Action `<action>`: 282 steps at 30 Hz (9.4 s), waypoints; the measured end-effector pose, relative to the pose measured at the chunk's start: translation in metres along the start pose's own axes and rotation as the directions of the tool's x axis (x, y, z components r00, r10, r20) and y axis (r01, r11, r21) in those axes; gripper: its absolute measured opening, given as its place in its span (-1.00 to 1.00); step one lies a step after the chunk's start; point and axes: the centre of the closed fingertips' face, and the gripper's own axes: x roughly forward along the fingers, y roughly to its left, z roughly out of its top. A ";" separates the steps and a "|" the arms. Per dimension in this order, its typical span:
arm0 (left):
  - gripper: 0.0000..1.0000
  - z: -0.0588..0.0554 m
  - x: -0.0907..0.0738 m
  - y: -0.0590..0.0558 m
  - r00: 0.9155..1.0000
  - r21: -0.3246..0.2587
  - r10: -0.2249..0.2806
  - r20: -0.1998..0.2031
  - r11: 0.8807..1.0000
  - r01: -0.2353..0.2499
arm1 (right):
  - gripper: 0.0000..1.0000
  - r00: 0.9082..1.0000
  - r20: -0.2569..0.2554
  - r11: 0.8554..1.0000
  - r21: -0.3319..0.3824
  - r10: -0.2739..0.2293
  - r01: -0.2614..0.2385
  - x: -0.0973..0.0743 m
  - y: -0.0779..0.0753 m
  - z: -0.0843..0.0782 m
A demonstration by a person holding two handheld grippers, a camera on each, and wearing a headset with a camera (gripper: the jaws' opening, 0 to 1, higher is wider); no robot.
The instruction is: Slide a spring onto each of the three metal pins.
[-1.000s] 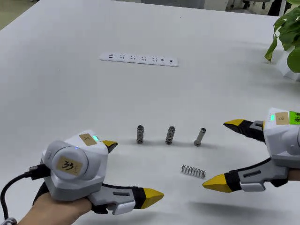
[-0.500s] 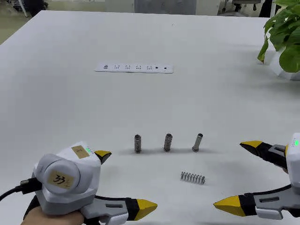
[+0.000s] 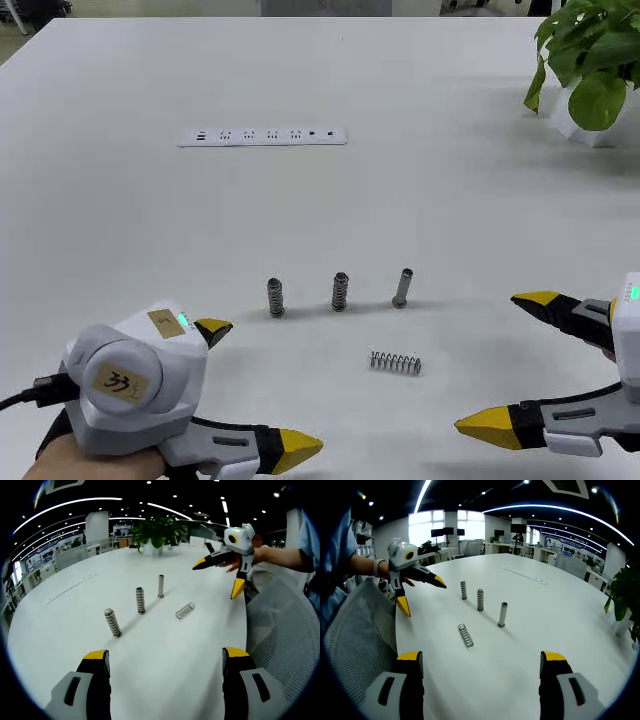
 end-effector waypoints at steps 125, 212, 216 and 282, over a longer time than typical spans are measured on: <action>-0.81 0.007 0.010 -0.047 0.981 0.294 -0.161 -0.104 0.938 0.185 | 0.29 0.965 0.051 0.966 -0.001 0.258 -0.258 0.045 0.073 0.044; -0.82 0.031 0.016 -0.077 0.961 0.350 -0.269 -0.057 0.897 0.271 | -0.68 0.851 -0.322 0.761 -0.390 0.415 -0.519 0.044 0.120 0.057; -0.82 0.032 0.017 -0.078 0.960 0.349 -0.274 -0.054 0.896 0.276 | -0.74 0.845 -0.327 0.759 -0.381 0.423 -0.527 0.043 0.120 0.057; 1.00 0.020 -0.013 0.019 0.975 -0.140 0.114 0.191 0.986 -0.088 | -0.76 0.863 -0.422 0.782 -0.422 0.279 -0.459 0.042 0.052 0.058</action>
